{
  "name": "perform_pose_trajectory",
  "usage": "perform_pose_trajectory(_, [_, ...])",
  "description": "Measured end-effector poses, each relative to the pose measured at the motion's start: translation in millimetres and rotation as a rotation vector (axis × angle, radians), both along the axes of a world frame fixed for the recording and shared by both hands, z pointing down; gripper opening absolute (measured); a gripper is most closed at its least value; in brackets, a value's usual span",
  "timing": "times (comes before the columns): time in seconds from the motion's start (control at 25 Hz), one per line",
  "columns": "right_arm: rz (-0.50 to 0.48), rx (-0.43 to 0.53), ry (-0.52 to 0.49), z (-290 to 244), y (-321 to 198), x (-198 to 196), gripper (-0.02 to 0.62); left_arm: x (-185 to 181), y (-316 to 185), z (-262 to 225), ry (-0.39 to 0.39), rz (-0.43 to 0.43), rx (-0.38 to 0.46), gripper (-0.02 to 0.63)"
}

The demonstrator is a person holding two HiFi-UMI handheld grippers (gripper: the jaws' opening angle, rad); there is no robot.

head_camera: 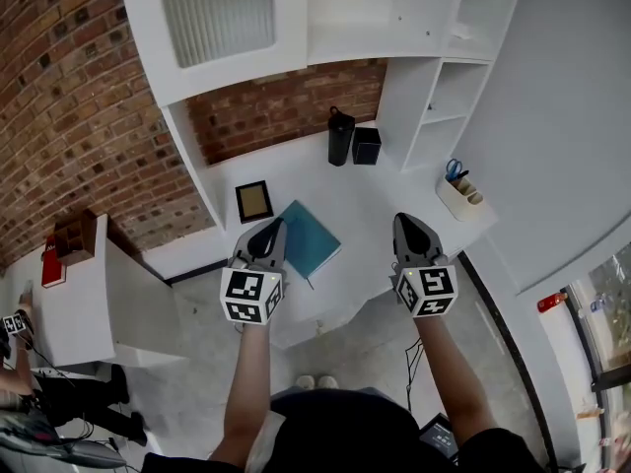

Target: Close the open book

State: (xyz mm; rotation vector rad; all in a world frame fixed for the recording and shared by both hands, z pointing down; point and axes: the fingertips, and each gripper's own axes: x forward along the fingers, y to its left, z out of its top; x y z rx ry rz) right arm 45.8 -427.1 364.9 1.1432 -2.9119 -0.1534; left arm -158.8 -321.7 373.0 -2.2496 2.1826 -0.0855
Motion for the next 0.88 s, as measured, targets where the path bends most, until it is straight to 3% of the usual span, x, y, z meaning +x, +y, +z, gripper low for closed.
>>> perform_pose_trajectory(0.48, [0.053, -0.020, -0.054, -0.4, -4.5, 15.9, -0.002, 4.2, -16.7, -19.2, -0.021, 0.029, 0.037, 0.009])
perform_pose_trajectory(0.88, [0.046, -0.035, -0.028, 7.0, -0.6, 7.3, -0.003, -3.4, -13.8, -15.4, -0.009, 0.023, 0.028, 0.009])
